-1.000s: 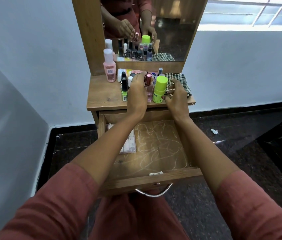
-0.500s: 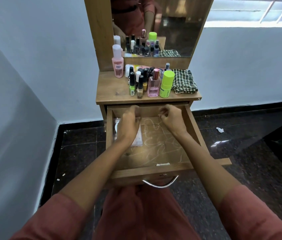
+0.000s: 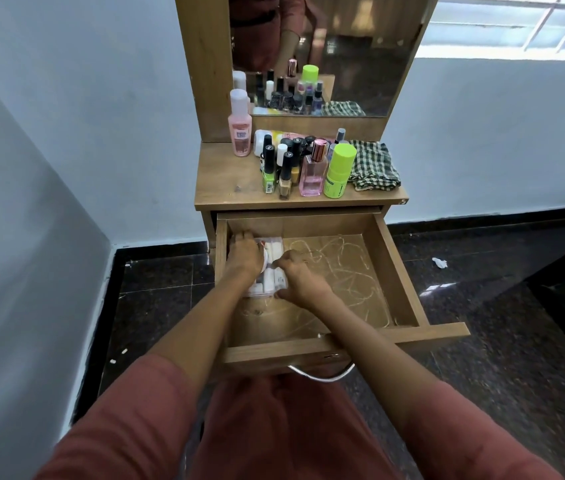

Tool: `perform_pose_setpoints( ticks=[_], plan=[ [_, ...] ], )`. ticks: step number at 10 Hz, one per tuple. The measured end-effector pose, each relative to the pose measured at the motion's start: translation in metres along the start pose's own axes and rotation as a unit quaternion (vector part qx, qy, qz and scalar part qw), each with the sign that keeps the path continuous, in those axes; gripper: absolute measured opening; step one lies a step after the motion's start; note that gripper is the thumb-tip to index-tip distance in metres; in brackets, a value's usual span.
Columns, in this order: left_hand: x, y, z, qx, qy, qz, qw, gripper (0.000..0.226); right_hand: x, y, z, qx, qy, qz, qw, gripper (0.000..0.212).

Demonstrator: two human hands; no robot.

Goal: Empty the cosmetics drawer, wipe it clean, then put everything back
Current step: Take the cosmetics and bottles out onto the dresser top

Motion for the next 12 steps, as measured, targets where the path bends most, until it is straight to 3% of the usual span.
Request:
perform_pose_setpoints(
  ticks=[1,2,3,5,6,9,11,12],
  plan=[
    [0.0,-0.002,-0.001,0.007,0.007,0.03,0.999,0.037,-0.002,0.002,-0.007,0.098,-0.01,0.0,0.995,0.06],
    [-0.002,0.008,-0.006,-0.031,-0.031,-0.014,0.999,0.034,-0.003,0.001,-0.01,0.156,-0.014,0.018,0.987,0.057],
    [-0.002,0.007,-0.002,0.033,-0.037,-0.026,0.998,0.033,-0.002,-0.002,-0.006,0.142,-0.01,0.018,0.99,0.053],
    [-0.005,0.011,-0.004,-0.03,0.023,0.004,0.999,0.035,0.005,0.004,0.012,0.037,0.005,-0.018,0.999,0.053],
    [-0.001,0.016,-0.002,-0.023,0.04,-0.021,0.999,0.035,0.008,0.005,0.02,-0.021,0.023,-0.029,0.999,0.057],
    [0.01,0.027,-0.023,0.063,-0.029,-0.057,0.996,0.068,0.01,0.014,0.049,-0.139,0.156,-0.038,0.977,0.079],
    [0.021,0.036,-0.032,0.186,-0.071,-0.091,0.976,0.076,0.017,0.016,0.055,-0.147,0.18,-0.042,0.972,0.072],
    [0.028,0.034,-0.029,0.245,-0.071,-0.097,0.962,0.08,0.021,0.015,0.056,-0.15,0.183,-0.033,0.971,0.081]
  ],
)
Point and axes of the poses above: each hand's wrist, its own x-axis away from the middle knuckle, its own y-axis out of the palm, z = x × y, the point moved 8 cm from there along -x, towards the middle knuckle, and after that the axes turned 9 degrees about -z, right-handed, at the moved point
